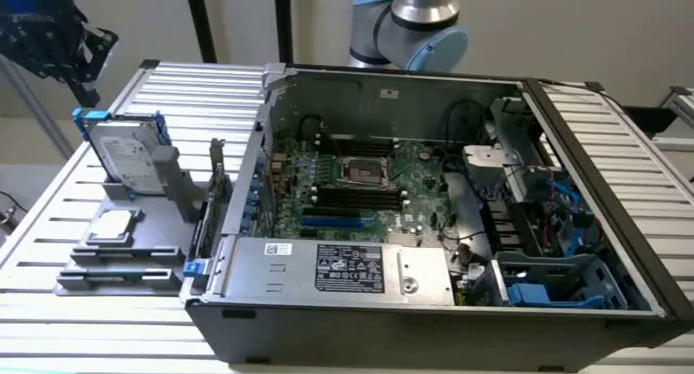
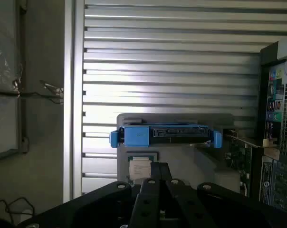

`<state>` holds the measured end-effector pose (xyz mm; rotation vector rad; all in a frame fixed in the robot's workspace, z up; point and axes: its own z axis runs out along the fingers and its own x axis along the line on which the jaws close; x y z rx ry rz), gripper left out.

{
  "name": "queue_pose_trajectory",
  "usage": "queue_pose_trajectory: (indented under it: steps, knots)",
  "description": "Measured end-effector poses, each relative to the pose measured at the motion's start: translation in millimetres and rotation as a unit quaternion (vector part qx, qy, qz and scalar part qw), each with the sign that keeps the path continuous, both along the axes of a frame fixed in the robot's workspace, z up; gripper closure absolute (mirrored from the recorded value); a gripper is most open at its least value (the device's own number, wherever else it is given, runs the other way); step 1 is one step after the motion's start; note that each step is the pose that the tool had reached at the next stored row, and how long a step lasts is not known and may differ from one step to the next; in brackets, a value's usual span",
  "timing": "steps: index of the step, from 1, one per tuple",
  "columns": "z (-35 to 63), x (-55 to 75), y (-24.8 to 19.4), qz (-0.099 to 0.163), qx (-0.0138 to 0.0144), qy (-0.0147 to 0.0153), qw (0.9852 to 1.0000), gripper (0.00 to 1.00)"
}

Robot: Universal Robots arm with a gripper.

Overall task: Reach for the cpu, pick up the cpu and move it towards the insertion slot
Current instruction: 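Pick up the cpu and move it towards the insertion slot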

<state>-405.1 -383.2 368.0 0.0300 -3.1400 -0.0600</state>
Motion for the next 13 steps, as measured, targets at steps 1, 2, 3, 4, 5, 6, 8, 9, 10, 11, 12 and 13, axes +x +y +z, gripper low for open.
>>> queue_pose_trajectory:
  steps: [1, 2, 3, 4, 5, 6, 8, 9, 10, 11, 12, 13]
  knots:
    - [0.0, 0.0, 0.0, 0.0, 0.0, 0.0, 1.0, 0.89]
    - [0.0, 0.0, 0.0, 0.0, 0.0, 0.0, 1.0, 0.89]
    - [0.0, 0.0, 0.0, 0.0, 0.0, 0.0, 1.0, 0.89]
    - [0.0, 0.0, 0.0, 0.0, 0.0, 0.0, 1.0, 0.89]
    - [0.0, 0.0, 0.0, 0.0, 0.0, 0.0, 1.0, 0.89]
    - [0.0, 0.0, 0.0, 0.0, 0.0, 0.0, 1.0, 0.89]
    - [0.0, 0.0, 0.0, 0.0, 0.0, 0.0, 1.0, 0.89]
    - [0.0, 0.0, 0.0, 0.0, 0.0, 0.0, 1.0, 0.89]
    - [0.0, 0.0, 0.0, 0.0, 0.0, 0.0, 1.0, 0.89]
    - [0.0, 0.0, 0.0, 0.0, 0.0, 0.0, 1.0, 0.89]
    - [0.2, -0.2, -0.1, 0.0, -0.0001, -0.0002, 1.0, 0.89]
    - [0.1, -0.4, -0.3, 0.0, 0.0, -0.0004, 1.0, 0.89]
